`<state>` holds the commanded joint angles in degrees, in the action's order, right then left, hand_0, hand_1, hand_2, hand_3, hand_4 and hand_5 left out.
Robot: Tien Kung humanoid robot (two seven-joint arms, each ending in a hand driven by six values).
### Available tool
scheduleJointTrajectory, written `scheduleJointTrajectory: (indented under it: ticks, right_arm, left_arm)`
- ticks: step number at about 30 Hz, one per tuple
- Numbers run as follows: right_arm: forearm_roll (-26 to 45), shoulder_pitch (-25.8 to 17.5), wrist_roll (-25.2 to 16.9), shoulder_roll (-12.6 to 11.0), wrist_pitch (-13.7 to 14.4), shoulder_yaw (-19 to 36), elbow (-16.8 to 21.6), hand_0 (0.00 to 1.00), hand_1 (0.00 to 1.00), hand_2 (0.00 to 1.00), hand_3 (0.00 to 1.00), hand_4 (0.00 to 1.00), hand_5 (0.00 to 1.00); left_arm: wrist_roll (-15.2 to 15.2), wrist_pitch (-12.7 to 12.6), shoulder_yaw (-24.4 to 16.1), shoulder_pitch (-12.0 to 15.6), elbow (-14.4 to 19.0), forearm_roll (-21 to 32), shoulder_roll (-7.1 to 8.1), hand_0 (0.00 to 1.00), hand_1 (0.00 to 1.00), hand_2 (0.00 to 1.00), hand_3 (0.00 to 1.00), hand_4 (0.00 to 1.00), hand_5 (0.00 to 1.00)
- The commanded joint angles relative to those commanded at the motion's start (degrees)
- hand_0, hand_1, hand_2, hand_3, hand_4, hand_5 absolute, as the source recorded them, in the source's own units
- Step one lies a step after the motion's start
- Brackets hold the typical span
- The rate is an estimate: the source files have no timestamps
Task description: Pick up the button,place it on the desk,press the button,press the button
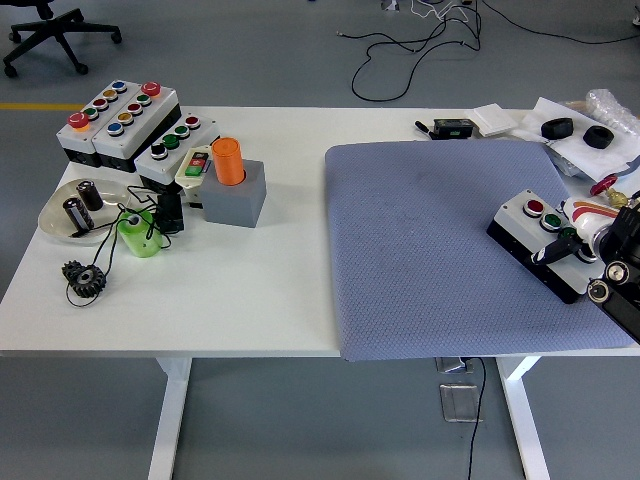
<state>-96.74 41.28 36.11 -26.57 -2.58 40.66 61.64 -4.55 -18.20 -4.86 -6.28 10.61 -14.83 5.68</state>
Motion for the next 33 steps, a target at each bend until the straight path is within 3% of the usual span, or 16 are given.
scheduleJointTrajectory:
  ticks: [6, 13, 16, 17, 27, 33]
  right_arm:
    - [1.85, -0.51, -1.66, -1.87, -1.08, 0.27, 3.08, 0.187, 0.077, 0.152, 0.303, 0.732, 0.002]
    - [4.33, -0.33, -7.92, -4.04, -1.34, -0.66, 6.25, 0.163, 0.062, 0.145, 0.31, 0.695, 0.002]
    - [3.17, -0.09, -11.82, -4.65, -1.54, -1.17, 7.05, 0.163, 0.062, 0.145, 0.31, 0.695, 0.002]
    - [3.07, 0.02, -13.13, -4.81, -1.63, -1.38, 7.19, 0.131, 0.008, 0.103, 0.308, 0.623, 0.002]
    - [-1.99, 1.59, -25.96, -6.21, -0.51, -4.67, 7.75, 0.116, 0.002, 0.093, 0.305, 0.608, 0.002]
    - [-11.76, 3.87, -37.03, -6.92, 1.08, -8.54, 7.8, 0.114, 0.002, 0.093, 0.316, 0.572, 0.002]
  left_arm:
    - [0.04, -0.01, -0.46, -0.03, 0.02, -0.28, 0.01, 0.598, 0.516, 0.484, 0.447, 0.276, 0.967]
    - [0.07, -0.07, -1.02, -0.25, -0.01, -0.56, -0.01, 0.598, 0.517, 0.484, 0.447, 0.277, 0.967]
    - [0.06, -0.08, -1.17, -0.38, -0.02, -0.7, 0.0, 0.598, 0.517, 0.484, 0.447, 0.277, 0.967]
    - [0.08, -0.09, -1.25, -0.41, -0.01, -0.73, 0.02, 0.598, 0.515, 0.485, 0.447, 0.276, 0.967]
    - [0.14, -0.09, -1.45, -0.48, 0.0, -0.79, 0.05, 0.598, 0.514, 0.485, 0.447, 0.276, 0.966]
    - [0.11, -0.05, -1.41, -0.54, 0.02, -0.85, 0.1, 0.598, 0.515, 0.485, 0.447, 0.276, 0.967]
